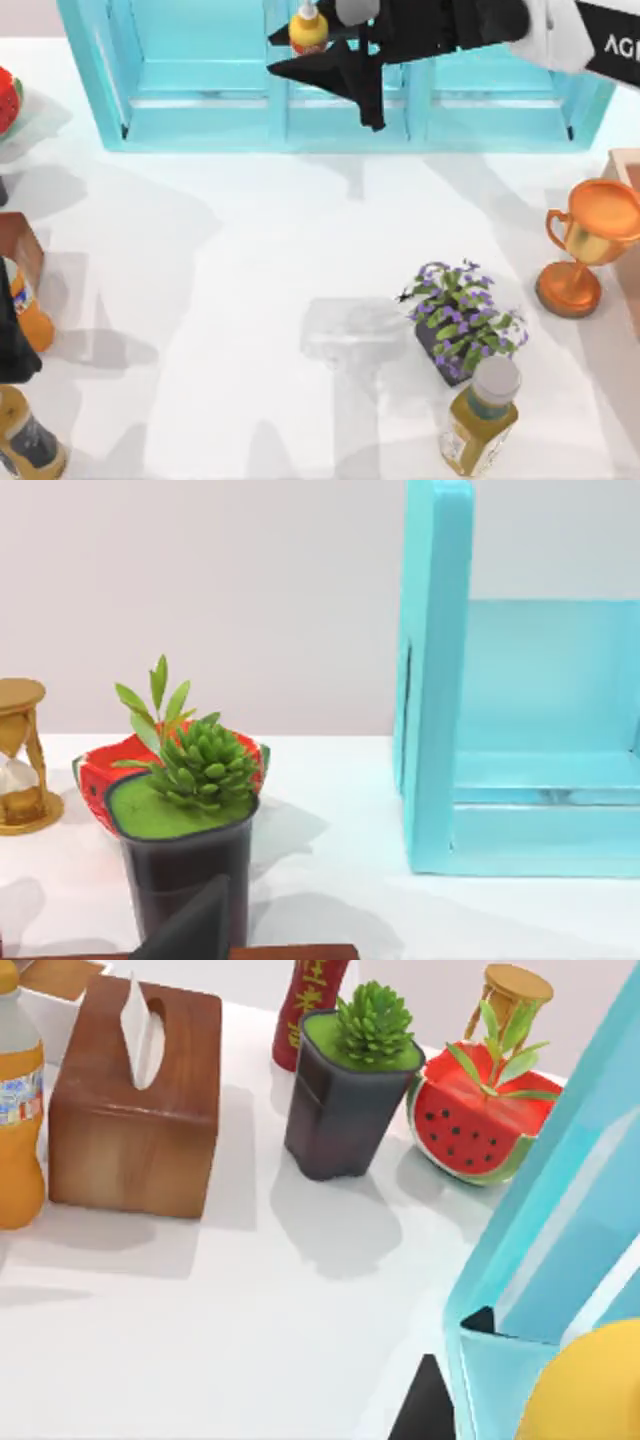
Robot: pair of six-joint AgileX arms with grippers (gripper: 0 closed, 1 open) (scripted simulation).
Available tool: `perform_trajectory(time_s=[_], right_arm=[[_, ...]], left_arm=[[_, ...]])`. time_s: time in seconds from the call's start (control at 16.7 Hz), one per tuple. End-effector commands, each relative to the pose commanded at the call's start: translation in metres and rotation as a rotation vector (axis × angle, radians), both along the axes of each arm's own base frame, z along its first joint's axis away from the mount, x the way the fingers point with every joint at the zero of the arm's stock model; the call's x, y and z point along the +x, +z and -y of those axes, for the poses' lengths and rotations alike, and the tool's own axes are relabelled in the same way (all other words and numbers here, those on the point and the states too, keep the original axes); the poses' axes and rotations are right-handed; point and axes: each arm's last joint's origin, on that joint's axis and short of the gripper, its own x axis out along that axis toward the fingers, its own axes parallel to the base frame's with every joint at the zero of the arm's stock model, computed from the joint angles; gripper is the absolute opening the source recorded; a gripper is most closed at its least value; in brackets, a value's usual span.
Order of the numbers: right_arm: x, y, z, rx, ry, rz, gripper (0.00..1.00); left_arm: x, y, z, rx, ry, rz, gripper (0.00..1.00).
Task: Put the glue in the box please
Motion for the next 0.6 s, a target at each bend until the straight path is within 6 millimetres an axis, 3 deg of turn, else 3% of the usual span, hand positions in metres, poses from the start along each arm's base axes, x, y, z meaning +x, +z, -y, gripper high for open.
perform_trajectory(time_s=[0.18, 0.3, 0.42, 0.6], right_arm=[[0.004, 0.028, 0.103, -0.041, -0.109, 0.08, 0.0], [-0.006, 0.029, 0.182, -0.075, -0.205, 0.082, 0.0], [-0.029, 0.019, 0.26, -0.1, -0.31, 0.046, 0.0], [-0.088, -0.013, 0.358, -0.098, -0.471, -0.049, 0.0]], left_arm=[[0.0, 0.0, 0.0, 0.0, 0.0, 0.0, 1.0], [0.0, 0.0, 0.0, 0.0, 0.0, 0.0, 1.0], [0.0, 0.0, 0.0, 0.0, 0.0, 0.0, 1.0], [0.0, 0.0, 0.0, 0.0, 0.0, 0.0, 1.0]])
